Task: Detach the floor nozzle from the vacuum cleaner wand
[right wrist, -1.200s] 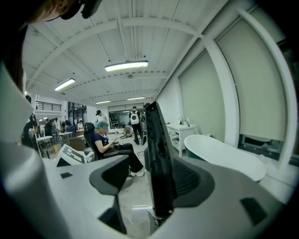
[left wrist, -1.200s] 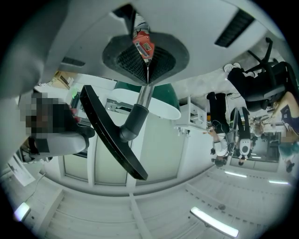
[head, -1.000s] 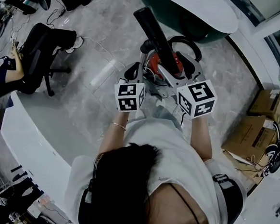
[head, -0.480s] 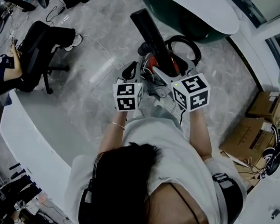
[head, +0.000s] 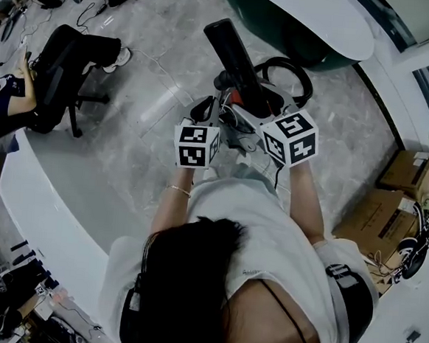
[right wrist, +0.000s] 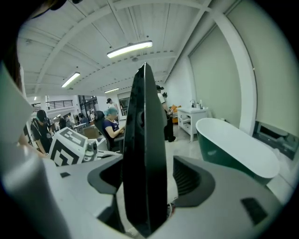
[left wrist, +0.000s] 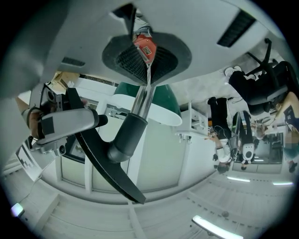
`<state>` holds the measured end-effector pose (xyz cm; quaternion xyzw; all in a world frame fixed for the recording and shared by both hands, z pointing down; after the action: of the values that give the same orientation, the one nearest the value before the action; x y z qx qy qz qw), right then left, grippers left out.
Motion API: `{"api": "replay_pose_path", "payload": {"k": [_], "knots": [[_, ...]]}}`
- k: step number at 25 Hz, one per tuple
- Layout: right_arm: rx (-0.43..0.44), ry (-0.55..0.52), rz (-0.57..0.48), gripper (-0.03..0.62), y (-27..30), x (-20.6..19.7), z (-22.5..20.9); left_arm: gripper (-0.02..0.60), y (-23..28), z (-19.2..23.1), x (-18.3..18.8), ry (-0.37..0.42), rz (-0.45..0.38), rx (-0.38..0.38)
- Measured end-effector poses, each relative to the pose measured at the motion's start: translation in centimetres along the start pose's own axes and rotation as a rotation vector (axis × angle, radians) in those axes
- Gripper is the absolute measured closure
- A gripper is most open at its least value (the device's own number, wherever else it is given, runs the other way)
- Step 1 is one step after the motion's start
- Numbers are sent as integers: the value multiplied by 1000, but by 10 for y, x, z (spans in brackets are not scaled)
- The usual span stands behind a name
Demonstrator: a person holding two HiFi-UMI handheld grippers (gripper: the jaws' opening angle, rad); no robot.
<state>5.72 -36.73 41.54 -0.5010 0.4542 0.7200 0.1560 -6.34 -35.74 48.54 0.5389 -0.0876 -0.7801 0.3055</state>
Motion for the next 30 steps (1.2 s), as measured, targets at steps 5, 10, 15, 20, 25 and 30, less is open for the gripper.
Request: {"api": "replay_pose_path", "payload": {"k": [5,10,15,20,25,30], "knots": [[26,-11,33,277,10,0,-1,575,7,0,1,3,11,-7],[76,-8,44,281,16,2,0,575,11,4,2,0,20,-23],[85,-41,60,413,17,5,2,575,11,5,4,3,20,-25],[115,-22,92,422,18,3,6,574,10,11,2,-11,5,-21],[144,15,129,428,18,5,8,520,11,14,4,-5,12,-65],[140,26,123,428,19,5,8,438,18,13,8,29,6,-117]]}}
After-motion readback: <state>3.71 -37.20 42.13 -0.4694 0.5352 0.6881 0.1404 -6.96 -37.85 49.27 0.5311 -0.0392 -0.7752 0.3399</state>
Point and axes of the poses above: the fingertips, and each gripper's own axes: y forward along the fingers, z to its left, x out of its top, the point moved 5 cm from there along -y, backward along the fingers, and after that the axes turned 15 degrees about -y, right-handed, at the moved point
